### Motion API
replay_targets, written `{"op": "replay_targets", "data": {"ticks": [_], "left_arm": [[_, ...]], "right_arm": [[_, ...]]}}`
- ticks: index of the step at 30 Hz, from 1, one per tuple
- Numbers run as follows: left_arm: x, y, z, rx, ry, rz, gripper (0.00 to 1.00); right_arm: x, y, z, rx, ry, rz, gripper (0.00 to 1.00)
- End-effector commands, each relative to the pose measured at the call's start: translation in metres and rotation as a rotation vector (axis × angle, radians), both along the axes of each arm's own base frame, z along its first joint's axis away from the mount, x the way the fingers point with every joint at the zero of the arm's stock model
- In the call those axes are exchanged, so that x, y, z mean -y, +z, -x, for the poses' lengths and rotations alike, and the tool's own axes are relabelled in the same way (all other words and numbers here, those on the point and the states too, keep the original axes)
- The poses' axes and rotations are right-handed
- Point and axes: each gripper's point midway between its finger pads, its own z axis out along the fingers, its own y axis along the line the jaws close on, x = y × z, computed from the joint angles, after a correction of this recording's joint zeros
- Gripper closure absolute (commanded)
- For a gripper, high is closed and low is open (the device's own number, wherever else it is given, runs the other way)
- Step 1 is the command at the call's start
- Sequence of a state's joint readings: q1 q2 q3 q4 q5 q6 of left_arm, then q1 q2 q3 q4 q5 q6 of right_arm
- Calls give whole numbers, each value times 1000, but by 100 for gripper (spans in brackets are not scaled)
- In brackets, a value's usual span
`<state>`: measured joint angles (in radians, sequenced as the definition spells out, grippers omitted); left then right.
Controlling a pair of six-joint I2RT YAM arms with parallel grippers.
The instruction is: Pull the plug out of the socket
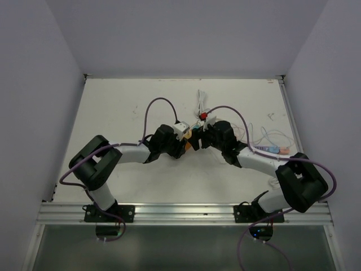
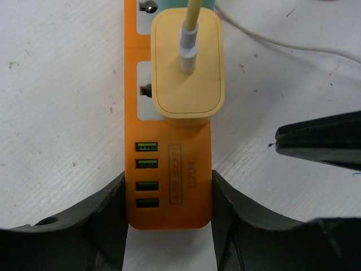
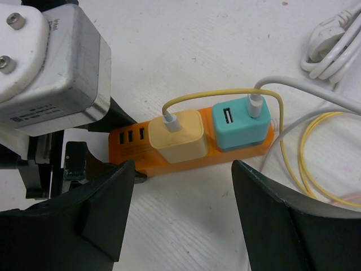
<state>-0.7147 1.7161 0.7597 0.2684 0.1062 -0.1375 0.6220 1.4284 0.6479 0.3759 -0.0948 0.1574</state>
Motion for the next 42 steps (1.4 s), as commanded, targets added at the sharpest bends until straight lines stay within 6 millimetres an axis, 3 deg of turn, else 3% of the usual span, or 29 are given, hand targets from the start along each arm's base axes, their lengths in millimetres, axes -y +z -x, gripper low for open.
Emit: {"op": "replay_targets", "data": {"ticks": [1, 4, 8, 15, 19, 22, 29, 38, 40, 42], "left_arm": [[-4, -6, 18, -35, -27, -17, 73], [-1, -6, 19, -40, -44, -15, 64], [0, -6, 19, -43, -54, -10, 41], [-2, -1, 18, -31, -39, -11, 27], [-2, 0, 17, -26, -36, -12, 27], [-1, -2, 17, -25, -34, -16, 31], [0, -6, 18, -36, -37, -23, 63], [2, -11, 19, -51, -47, -30, 69], [2, -12, 19, -57, -47, -33, 79], [3, -13, 19, -58, -51, -34, 79]], "right_arm": [[1, 19, -5, 71, -21, -28, 27], [4, 21, -4, 75, -28, -22, 27], [9, 20, 2, 67, -33, -15, 27], [16, 22, 10, 67, -43, -14, 27], [19, 23, 12, 67, -45, -15, 27], [17, 17, 11, 51, -37, -1, 27], [8, 1, 3, 13, -19, 27, 27], [-4, 6, -4, 26, 13, 11, 28], [-7, 9, -6, 30, 24, 11, 28], [-9, 5, -9, 22, 29, 19, 29]]}}
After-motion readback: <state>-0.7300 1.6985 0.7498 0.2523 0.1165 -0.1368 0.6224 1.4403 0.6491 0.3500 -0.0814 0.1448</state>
